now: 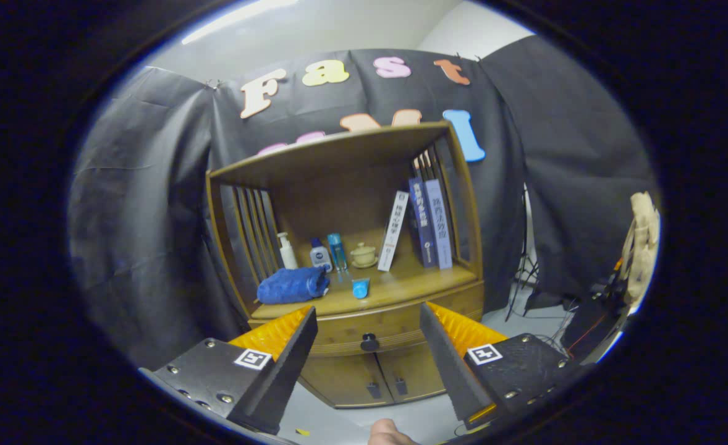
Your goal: Pull open the drawer, take out the items inside it, and place them on the countertop above the cabinet.
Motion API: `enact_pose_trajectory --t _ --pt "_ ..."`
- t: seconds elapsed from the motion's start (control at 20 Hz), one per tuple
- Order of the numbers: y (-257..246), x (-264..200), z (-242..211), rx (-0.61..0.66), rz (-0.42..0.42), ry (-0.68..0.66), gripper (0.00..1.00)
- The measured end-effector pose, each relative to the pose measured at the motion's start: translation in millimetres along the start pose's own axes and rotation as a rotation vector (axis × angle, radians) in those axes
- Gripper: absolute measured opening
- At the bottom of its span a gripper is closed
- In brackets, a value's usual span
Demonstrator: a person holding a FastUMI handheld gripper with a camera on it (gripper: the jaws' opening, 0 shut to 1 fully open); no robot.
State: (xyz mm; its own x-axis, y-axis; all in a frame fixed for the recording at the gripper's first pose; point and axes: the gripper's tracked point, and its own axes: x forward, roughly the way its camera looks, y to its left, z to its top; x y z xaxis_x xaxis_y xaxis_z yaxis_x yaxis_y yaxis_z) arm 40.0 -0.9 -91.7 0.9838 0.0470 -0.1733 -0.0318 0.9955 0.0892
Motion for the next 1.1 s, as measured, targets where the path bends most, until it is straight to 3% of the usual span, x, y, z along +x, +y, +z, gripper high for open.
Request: enact_pose_trajectory --t 0.3,0.65,1.1 --pt "23 -38 42 -0.067 0.041 -0.066 0.99" --pt "43 -31 20 -0.096 0.094 -0.029 0.99" --pt "26 -29 27 -0.063 0.064 -0.059 0.99"
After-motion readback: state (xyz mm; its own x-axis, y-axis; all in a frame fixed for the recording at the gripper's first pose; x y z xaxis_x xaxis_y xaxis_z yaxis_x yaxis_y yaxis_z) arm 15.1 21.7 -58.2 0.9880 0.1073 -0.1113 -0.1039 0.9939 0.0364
